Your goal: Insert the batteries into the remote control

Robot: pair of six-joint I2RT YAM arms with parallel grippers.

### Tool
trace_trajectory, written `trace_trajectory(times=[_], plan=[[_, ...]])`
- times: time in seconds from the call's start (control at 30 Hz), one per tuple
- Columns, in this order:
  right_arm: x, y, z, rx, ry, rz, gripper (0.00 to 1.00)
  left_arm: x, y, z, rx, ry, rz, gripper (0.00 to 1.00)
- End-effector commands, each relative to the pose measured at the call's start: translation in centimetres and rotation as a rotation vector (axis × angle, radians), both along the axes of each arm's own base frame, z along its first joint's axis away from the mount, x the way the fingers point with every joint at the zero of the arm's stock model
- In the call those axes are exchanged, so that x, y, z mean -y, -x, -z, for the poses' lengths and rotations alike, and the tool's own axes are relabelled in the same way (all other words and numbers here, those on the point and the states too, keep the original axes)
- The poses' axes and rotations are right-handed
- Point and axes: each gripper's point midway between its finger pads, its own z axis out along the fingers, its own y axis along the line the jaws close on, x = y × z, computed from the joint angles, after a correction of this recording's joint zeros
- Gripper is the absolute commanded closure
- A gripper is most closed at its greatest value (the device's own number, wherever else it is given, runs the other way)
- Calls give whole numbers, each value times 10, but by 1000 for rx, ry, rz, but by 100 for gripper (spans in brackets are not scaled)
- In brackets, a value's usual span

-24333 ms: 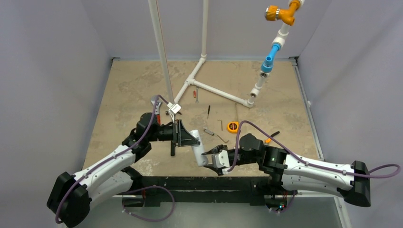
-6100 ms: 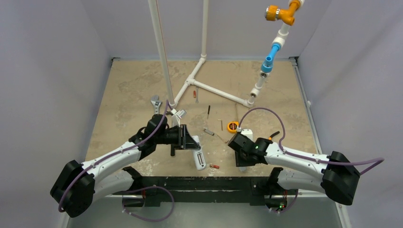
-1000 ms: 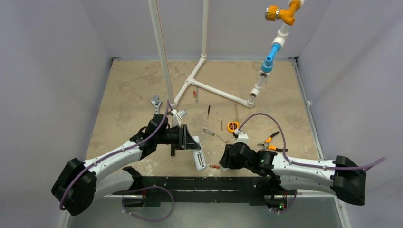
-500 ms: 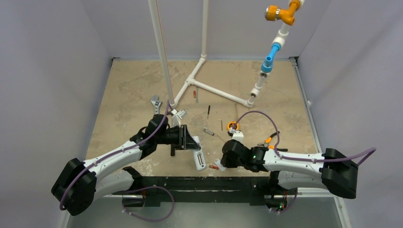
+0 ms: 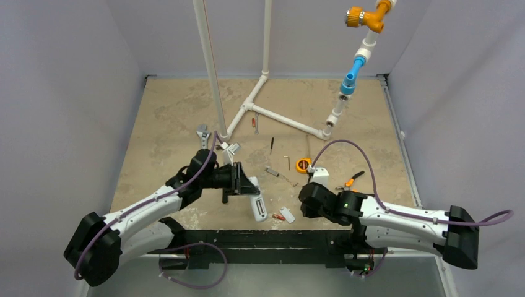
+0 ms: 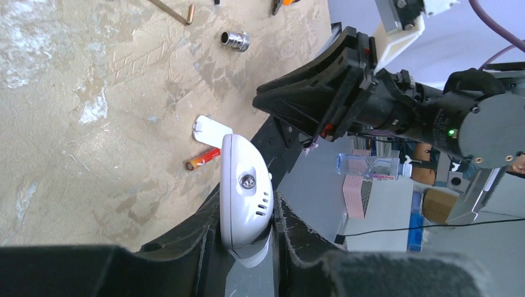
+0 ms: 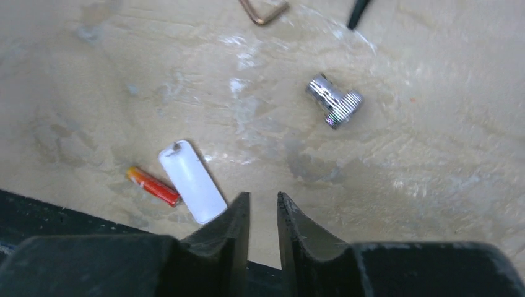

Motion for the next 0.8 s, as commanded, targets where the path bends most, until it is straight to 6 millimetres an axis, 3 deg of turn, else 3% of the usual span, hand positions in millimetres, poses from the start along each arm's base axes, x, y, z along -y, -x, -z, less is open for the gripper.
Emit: trace_trajectory(times=[0.0,0.13,0.4,0.77], plan=[[-33,-16,-48,166,-69,-229,74,-4,-11,-38,120,60,-41,100],[-71,3,-54,158,-144,-518,64,-17,-20,-55,163,70,-106,100],[-127,26,-62,267,-191,-866,62,-50,-36,-38,51,88,-228,100],[-129,26,-34,232,-79,-943,63,-48,-36,-38,66,97,-211,100]])
